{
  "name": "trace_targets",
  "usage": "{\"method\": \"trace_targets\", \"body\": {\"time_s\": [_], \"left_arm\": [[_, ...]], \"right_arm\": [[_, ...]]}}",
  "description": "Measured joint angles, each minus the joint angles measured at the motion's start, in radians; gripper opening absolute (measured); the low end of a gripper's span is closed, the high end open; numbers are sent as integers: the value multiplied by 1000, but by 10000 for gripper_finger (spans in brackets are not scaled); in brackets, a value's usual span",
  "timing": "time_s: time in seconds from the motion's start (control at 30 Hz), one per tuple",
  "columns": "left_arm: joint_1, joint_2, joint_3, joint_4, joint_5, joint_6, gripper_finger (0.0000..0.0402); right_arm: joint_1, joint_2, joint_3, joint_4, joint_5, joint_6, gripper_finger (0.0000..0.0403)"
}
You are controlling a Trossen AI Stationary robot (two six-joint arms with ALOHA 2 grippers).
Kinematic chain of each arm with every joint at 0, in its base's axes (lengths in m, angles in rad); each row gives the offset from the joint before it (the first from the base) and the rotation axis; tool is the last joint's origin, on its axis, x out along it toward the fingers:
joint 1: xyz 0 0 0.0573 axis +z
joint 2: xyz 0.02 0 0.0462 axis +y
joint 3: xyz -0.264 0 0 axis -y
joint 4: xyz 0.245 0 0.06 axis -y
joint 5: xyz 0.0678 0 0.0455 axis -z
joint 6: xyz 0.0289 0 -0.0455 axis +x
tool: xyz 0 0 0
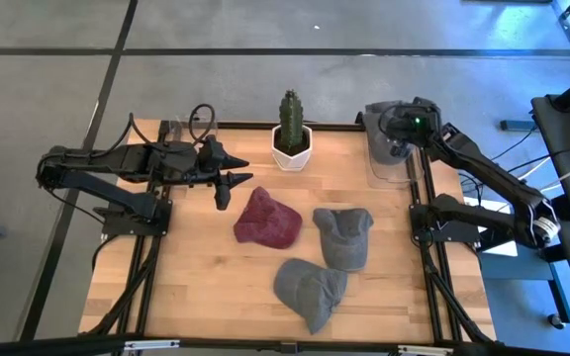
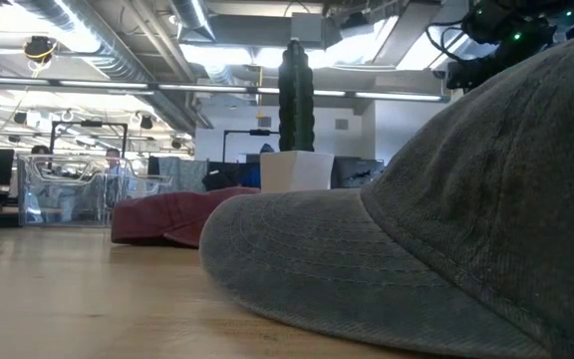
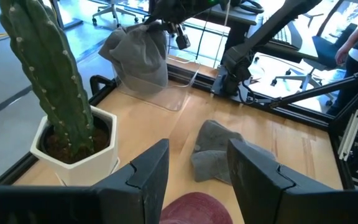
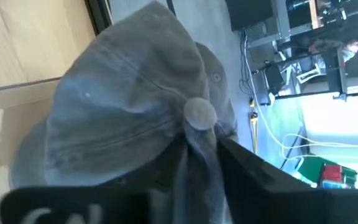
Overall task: Pick & Place hat
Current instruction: Put the gray cap into the right transparent bin, then put the red cap into the left transparent bin
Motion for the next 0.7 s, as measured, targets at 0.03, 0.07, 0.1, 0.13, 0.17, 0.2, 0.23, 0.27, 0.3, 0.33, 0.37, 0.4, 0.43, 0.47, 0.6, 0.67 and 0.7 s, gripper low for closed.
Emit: {"method": "trace_targets", "body": {"time_s": [0.03,0.07,0.1,0.13,0.17,0.2,0.23,0.27,0.3,0.33,0.37,0.4,0.43,0.47,0.6,0.67,0.7], "left_arm": [[0,0,0,-2,0,0,157],[0,0,0,-3,0,0,157],[0,0,0,-3,0,0,157],[0,0,0,-3,0,0,157],[0,0,0,-3,0,0,157],[0,0,0,-3,0,0,157],[0,0,0,-3,0,0,157],[0,0,0,-3,0,0,157],[0,0,0,-3,0,0,157],[0,0,0,-3,0,0,157],[0,0,0,-3,0,0,157],[0,0,0,-3,0,0,157],[0,0,0,-3,0,0,157],[0,0,0,-3,0,0,157],[0,0,0,-2,0,0,157],[0,0,0,-3,0,0,157],[0,0,0,-3,0,0,157]], "right_arm": [[0,5,0,4,1,7,100],[0,11,0,4,2,13,113],[0,18,0,8,7,28,124],[0,26,0,20,18,34,134],[0,37,0,30,33,39,144],[0,48,0,36,51,48,152],[1,59,0,44,68,56,160],[3,68,0,53,79,63,166],[5,77,0,66,94,79,171],[8,84,0,80,107,92,175],[10,90,0,93,120,107,178],[10,94,0,103,128,111,181],[10,97,0,116,137,110,182],[10,100,0,133,144,109,183],[10,104,0,189,175,110,183],[10,99,0,211,192,124,184],[10,94,3,214,192,145,184]]}}
